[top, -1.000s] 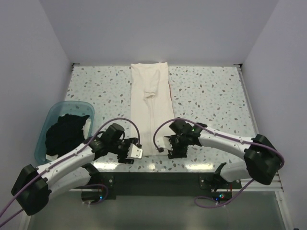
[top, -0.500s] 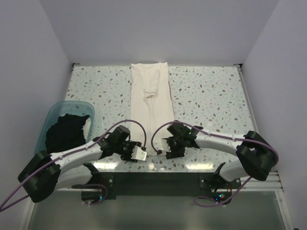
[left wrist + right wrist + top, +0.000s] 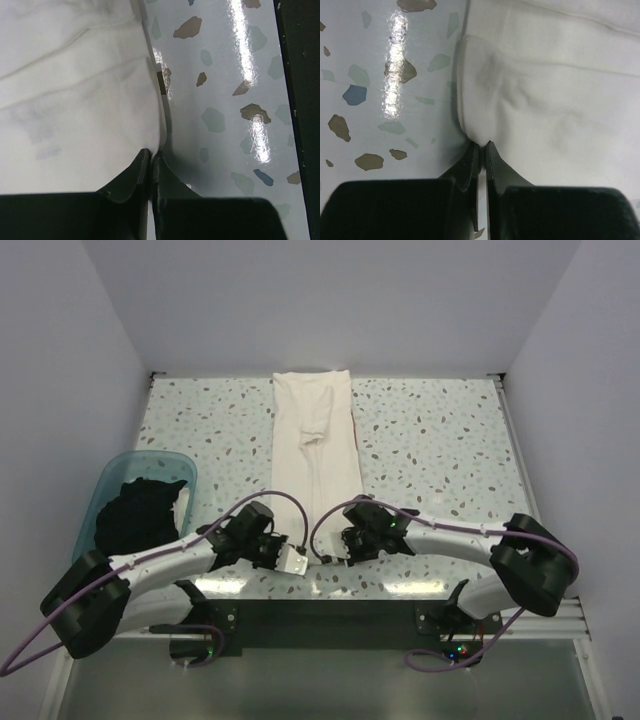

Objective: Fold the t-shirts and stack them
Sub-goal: Fold the tshirt

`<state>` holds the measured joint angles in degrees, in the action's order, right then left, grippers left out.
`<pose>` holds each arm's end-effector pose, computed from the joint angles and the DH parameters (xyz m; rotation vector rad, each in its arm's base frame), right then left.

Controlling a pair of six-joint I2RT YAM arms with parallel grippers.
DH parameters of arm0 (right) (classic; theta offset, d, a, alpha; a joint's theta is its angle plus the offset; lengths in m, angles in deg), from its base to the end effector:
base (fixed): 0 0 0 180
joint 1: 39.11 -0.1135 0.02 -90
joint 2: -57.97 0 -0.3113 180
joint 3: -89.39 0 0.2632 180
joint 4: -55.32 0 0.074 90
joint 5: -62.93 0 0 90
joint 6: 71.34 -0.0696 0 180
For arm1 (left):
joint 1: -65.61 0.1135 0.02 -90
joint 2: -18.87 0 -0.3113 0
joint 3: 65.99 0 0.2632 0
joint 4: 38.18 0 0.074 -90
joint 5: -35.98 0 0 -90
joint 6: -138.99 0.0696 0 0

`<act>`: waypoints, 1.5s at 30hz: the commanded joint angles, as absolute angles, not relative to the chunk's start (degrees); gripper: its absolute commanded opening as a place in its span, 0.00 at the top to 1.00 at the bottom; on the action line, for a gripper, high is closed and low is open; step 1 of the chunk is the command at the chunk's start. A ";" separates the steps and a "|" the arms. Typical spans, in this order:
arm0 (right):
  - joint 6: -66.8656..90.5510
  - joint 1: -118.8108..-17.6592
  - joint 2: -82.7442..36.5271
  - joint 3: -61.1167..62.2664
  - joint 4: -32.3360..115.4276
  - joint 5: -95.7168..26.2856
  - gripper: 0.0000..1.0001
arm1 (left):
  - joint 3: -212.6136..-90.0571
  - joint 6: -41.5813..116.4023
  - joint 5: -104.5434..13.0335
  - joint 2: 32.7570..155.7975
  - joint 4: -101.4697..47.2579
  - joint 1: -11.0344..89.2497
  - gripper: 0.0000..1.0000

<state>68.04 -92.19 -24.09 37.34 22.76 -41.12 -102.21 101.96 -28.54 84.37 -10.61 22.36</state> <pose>0.1487 0.2261 0.1646 -2.1167 1.5978 0.3474 0.1217 -0.1556 0.1535 1.9636 1.5363 -0.4977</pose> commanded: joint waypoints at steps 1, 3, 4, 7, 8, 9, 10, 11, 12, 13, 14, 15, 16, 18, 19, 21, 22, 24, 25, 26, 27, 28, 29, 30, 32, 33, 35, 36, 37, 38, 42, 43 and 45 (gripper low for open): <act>65.59 -93.77 -24.83 40.88 22.37 -38.06 1.00 | -101.23 102.16 -28.80 82.25 -6.55 22.19 1.00; 64.37 -94.91 -22.03 40.70 21.06 -38.32 1.00 | -101.58 101.81 -27.48 79.35 -5.50 22.28 1.00; 63.66 -96.31 -21.23 40.61 20.35 -38.50 1.00 | -101.84 101.55 -26.26 78.38 -4.71 21.58 1.00; 60.59 -97.90 -18.77 39.04 16.31 -40.69 1.00 | -102.54 101.20 -24.58 73.90 -1.02 19.99 1.00; 59.89 -98.25 -18.23 37.81 15.43 -41.92 1.00 | -102.81 101.11 -24.14 71.80 1.25 19.90 1.00; 59.09 -98.17 -17.45 37.45 14.90 -42.28 1.00 | -103.50 101.11 -23.70 70.82 2.41 19.82 1.00; 58.74 -98.26 -15.70 37.10 14.90 -42.37 1.00 | -103.86 101.11 -23.87 70.03 4.16 19.82 1.00; 58.39 -98.26 -15.25 35.79 14.63 -42.98 1.00 | -104.21 100.76 -24.30 68.89 4.61 19.82 1.00; 57.77 -97.91 -14.98 34.82 13.85 -43.16 1.00 | -105.09 100.32 -24.92 68.62 4.79 19.99 1.00; 57.59 -97.12 -15.15 33.77 13.14 -43.42 1.00 | -105.62 100.67 -25.71 68.36 5.40 20.25 1.00; 57.68 -96.42 -15.24 32.02 12.79 -43.94 1.00 | -106.14 100.76 -25.80 68.44 5.58 20.86 1.00; 58.38 -95.63 -15.33 31.13 12.00 -44.91 1.00 | -107.54 101.19 -25.37 68.88 5.32 22.79 1.00; 58.91 -94.40 -15.42 30.43 11.91 -45.00 1.00 | -108.25 101.37 -24.84 69.40 5.15 23.76 1.00; 60.74 -93.25 -16.03 28.67 11.30 -45.27 1.00 | -111.15 102.94 -23.87 72.47 5.41 26.39 1.00; 61.45 -91.86 -16.81 27.79 10.68 -46.14 1.00 | -112.03 103.30 -23.35 73.53 4.89 27.45 1.00; 63.55 -89.83 -18.49 25.42 9.71 -47.20 1.00 | -114.49 105.49 -22.55 76.34 4.01 30.61 1.00; 64.61 -87.73 -19.10 24.89 9.54 -47.64 1.00 | -115.28 106.37 -22.29 77.48 3.39 31.41 1.00; 67.77 -85.35 -21.30 22.78 8.92 -48.52 1.00 | -117.74 108.22 -22.02 80.65 2.51 33.34 1.00; 68.83 -83.25 -22.26 21.81 8.57 -49.04 1.00 | -118.71 108.84 -21.68 81.96 2.16 33.96 1.00; 69.71 -82.27 -23.32 19.72 8.48 -49.74 1.00 | -120.37 109.37 -21.41 84.41 1.81 34.49 1.00; 71.20 -81.31 -25.41 18.56 8.04 -50.27 1.00 | -121.08 109.89 -21.32 85.57 1.02 35.80 1.00; 72.00 -79.47 -26.65 16.29 7.78 -50.89 1.00 | -121.87 110.51 -21.06 86.80 -0.12 36.60 1.00; 72.88 -78.58 -27.80 15.22 7.60 -51.68 1.00 | -123.53 111.30 -20.88 89.33 -0.48 37.30 1.00; 74.28 -77.70 -28.85 14.08 7.51 -51.94 1.00 | -124.51 111.48 -20.88 90.66 -1.18 38.87 1.00; 75.69 -74.98 -32.89 10.23 6.73 -53.34 1.00 | -127.66 112.09 -20.88 94.96 -2.94 40.46 1.00; 76.66 -74.10 -34.39 8.72 6.11 -53.70 1.00 | -128.99 113.14 -20.88 96.55 -3.29 42.04 1.00; 77.36 -71.81 -38.78 4.17 5.23 -54.75 1.00 | -133.19 113.85 -20.27 101.28 -4.00 43.45 1.00; 78.67 -71.28 -40.10 2.75 4.18 -55.37 1.00 | -134.78 114.90 -20.09 102.88 -4.00 44.59 1.00; 79.12 -70.41 -42.46 1.43 4.17 -55.38 1.00 | -136.28 115.26 -20.00 104.46 -4.26 45.12 1.00; 79.74 -69.96 -43.53 -0.76 4.26 -55.55 1.00 | -138.99 115.61 -19.65 107.43 -4.26 45.56 1.00; 82.72 -67.33 -49.85 -7.36 2.95 -55.90 1.00 | -145.16 118.24 -19.65 114.48 -4.35 47.32 1.00; 83.08 -66.89 -51.17 -10.33 2.51 -55.99 1.00 | -146.22 118.42 -19.82 116.93 -4.96 47.50 1.00; 84.22 -66.09 -54.52 -12.81 1.80 -56.08 1.00 | -149.47 119.12 -19.83 119.41 -5.05 48.20 1.00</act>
